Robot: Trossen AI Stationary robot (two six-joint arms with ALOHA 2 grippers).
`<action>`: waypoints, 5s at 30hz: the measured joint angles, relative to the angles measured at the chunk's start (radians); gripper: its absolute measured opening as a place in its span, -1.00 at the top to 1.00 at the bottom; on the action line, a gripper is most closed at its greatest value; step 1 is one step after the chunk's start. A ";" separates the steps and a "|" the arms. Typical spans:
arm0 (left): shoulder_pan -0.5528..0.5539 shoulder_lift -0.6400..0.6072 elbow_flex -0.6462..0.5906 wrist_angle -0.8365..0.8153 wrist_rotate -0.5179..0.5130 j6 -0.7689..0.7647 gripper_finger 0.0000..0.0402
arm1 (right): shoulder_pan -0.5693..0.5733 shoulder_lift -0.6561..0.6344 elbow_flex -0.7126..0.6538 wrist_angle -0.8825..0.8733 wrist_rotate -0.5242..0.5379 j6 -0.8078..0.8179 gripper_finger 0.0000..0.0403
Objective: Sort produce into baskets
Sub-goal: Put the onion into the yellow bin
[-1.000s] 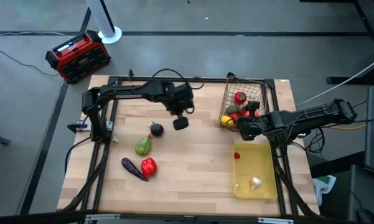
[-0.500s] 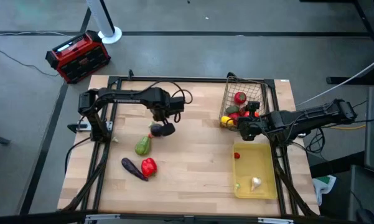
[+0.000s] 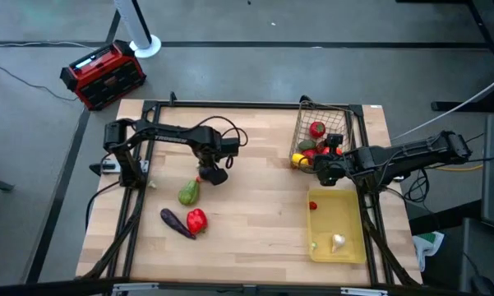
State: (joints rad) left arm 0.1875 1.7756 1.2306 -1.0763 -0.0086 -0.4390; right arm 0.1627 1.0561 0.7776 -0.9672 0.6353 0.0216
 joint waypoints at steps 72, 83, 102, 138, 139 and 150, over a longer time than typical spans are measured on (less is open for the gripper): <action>-0.037 0.000 0.008 1.285 0.429 -0.217 -0.37 | 0.002 0.032 0.113 0.693 -0.438 -0.292 -0.78; -0.057 0.000 0.007 1.419 0.430 -0.227 -0.37 | 0.001 0.074 0.113 0.794 -0.489 -0.319 -0.78; -0.085 0.000 0.007 1.485 0.419 -0.165 -0.46 | 0.002 0.099 0.113 0.850 -0.499 -0.346 -0.44; -0.065 0.000 0.008 1.416 0.446 -0.070 -0.92 | 0.006 0.091 0.111 0.811 -0.512 -0.344 -0.45; -0.055 -0.004 0.008 1.403 0.458 -0.079 -0.92 | 0.014 0.084 0.111 0.796 -0.504 -0.343 -0.45; 0.014 -0.007 0.007 1.258 0.642 -0.071 -0.92 | 0.178 -0.007 0.113 0.549 -0.419 -0.164 -0.45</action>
State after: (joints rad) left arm 0.2016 1.7683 1.2373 0.1814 0.6333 -0.5098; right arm 0.3409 1.0488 0.8902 -0.4181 0.2165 -0.1420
